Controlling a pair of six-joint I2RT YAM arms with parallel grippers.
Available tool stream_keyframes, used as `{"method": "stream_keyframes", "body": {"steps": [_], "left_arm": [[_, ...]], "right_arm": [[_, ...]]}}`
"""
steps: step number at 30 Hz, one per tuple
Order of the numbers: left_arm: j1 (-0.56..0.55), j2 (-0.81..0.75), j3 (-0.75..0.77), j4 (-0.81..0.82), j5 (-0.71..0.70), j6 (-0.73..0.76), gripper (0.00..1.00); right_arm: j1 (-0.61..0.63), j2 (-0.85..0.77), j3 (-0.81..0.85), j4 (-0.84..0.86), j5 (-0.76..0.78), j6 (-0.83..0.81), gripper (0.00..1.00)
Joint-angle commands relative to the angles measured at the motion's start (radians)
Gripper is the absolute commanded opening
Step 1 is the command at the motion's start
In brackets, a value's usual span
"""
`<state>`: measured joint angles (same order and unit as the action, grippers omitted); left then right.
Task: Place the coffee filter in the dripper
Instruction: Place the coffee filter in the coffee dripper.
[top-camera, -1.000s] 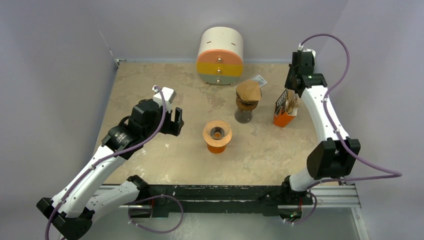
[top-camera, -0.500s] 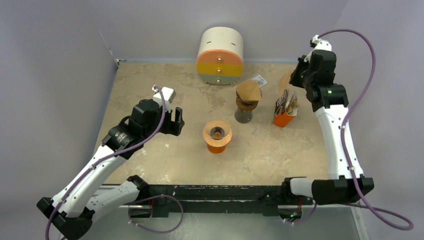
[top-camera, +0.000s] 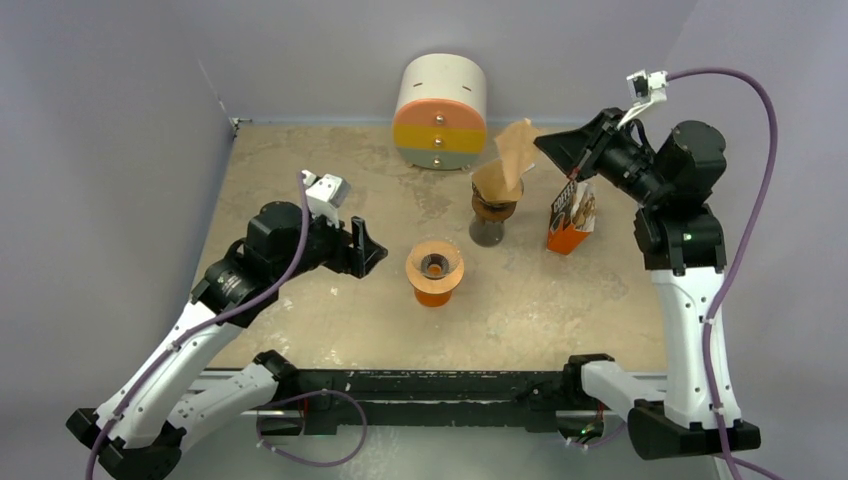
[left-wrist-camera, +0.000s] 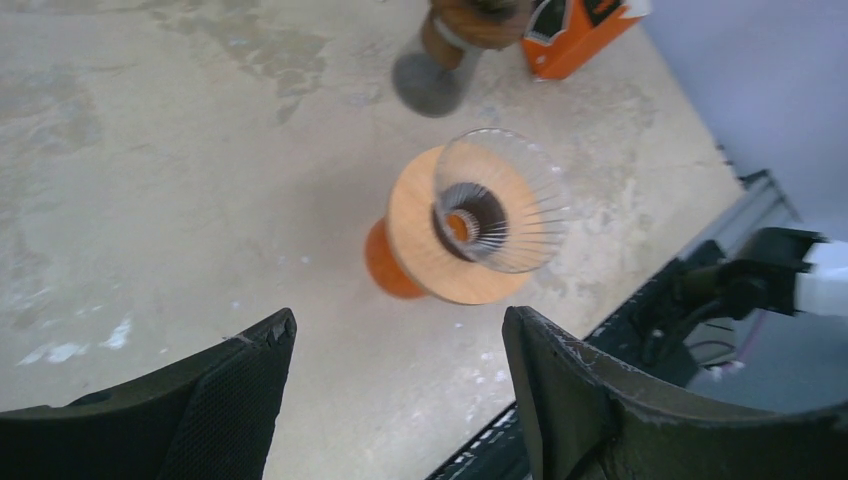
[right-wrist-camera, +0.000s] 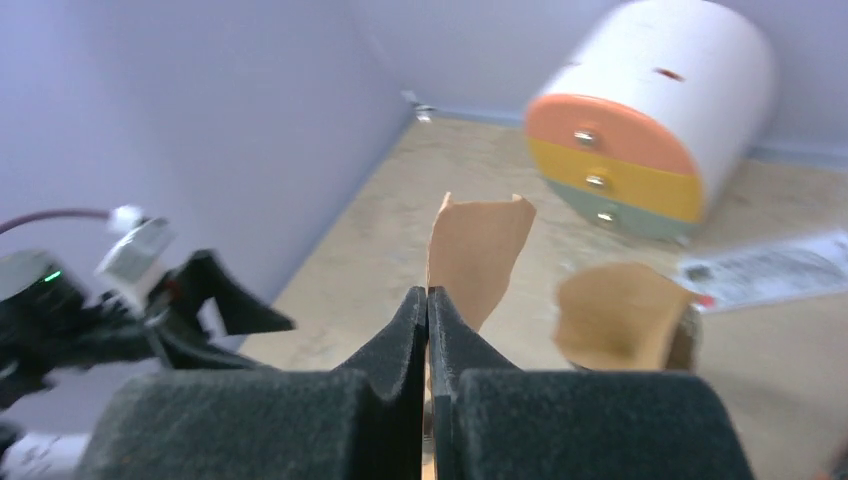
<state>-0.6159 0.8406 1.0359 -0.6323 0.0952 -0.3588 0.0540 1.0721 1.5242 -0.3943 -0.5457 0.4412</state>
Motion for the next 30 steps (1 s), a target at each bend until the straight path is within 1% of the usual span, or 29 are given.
{"method": "stream_keyframes", "body": {"steps": [1, 3, 5, 10, 15, 17, 21, 25, 30], "left_arm": [[-0.001, -0.028, 0.045, 0.125, 0.204, -0.093, 0.75], [-0.002, -0.041, 0.039, 0.169, 0.253, -0.134, 0.76], [-0.002, -0.058, 0.016, 0.242, 0.308, -0.182, 0.78], [-0.001, -0.102, -0.079, 0.497, 0.419, -0.335, 0.84], [-0.001, -0.101, -0.154, 0.740, 0.493, -0.481, 0.88], [-0.001, -0.099, -0.193, 0.865, 0.501, -0.539, 0.89], [-0.001, -0.096, -0.269, 1.084, 0.480, -0.630, 0.90], [-0.002, -0.067, -0.294, 1.218, 0.458, -0.676, 0.90], [-0.001, -0.036, -0.329, 1.409, 0.404, -0.713, 0.90]], "right_arm": [[0.022, -0.026, -0.064, 0.313, -0.320, 0.179, 0.00], [0.045, -0.027, -0.081, 0.384, -0.367, 0.221, 0.00], [0.092, -0.029, -0.089, 0.434, -0.376, 0.232, 0.00], [0.267, -0.028, -0.090, 0.493, -0.322, 0.198, 0.00], [0.338, -0.028, -0.130, 0.683, -0.319, 0.305, 0.00], [0.363, -0.030, -0.145, 0.745, -0.309, 0.332, 0.00], [0.415, -0.042, -0.165, 0.793, -0.263, 0.340, 0.00], [0.453, -0.040, -0.192, 0.884, -0.230, 0.391, 0.00], [0.497, -0.040, -0.225, 0.937, -0.158, 0.401, 0.00]]}}
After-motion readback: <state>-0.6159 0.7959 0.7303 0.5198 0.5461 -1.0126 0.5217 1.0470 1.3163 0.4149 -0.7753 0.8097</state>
